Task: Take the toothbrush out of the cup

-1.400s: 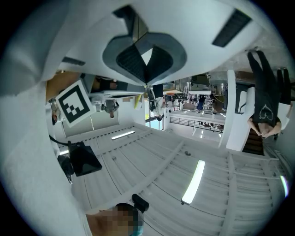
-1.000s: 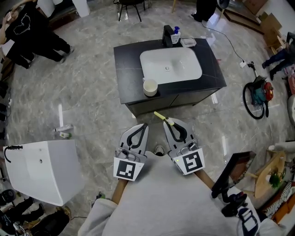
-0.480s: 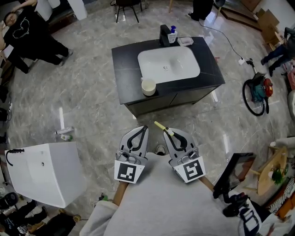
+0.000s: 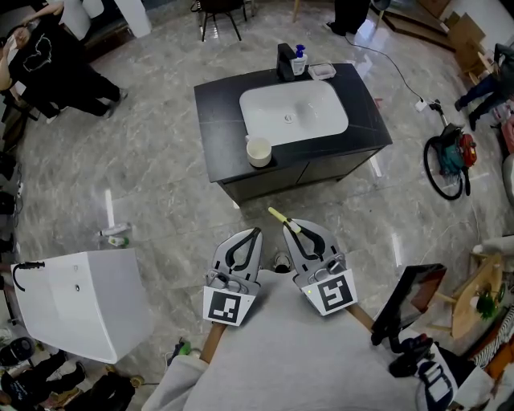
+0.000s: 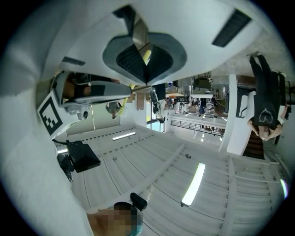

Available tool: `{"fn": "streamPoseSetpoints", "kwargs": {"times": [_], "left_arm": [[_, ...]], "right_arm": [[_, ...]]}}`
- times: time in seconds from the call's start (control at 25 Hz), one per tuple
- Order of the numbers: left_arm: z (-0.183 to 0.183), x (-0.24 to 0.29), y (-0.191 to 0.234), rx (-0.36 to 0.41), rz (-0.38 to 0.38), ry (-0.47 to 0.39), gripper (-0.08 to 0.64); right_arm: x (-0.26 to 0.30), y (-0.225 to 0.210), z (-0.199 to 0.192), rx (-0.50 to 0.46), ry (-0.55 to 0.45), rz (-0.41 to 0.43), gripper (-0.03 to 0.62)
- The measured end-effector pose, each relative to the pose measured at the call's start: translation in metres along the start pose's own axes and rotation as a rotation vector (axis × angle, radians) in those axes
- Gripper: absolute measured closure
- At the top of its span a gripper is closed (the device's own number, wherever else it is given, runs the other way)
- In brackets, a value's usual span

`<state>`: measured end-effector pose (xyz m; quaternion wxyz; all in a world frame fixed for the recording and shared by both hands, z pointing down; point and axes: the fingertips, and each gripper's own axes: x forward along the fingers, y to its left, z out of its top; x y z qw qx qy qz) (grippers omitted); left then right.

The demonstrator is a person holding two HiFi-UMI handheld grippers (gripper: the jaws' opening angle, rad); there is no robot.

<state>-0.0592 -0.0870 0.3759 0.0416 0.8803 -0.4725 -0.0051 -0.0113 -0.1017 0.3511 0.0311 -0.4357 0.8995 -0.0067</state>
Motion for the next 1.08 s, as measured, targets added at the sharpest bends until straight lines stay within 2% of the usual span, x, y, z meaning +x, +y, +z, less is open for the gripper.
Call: {"fn": "streamPoseSetpoints", "kwargs": {"times": [1.08], "left_arm": [[0.0013,-0.0020,-0.0048,-0.003,-0.005,-0.007,0.557]], "right_arm": [[0.0023,0.0032,0.0014,-0.006,-0.014,0.002,0.568]]}}
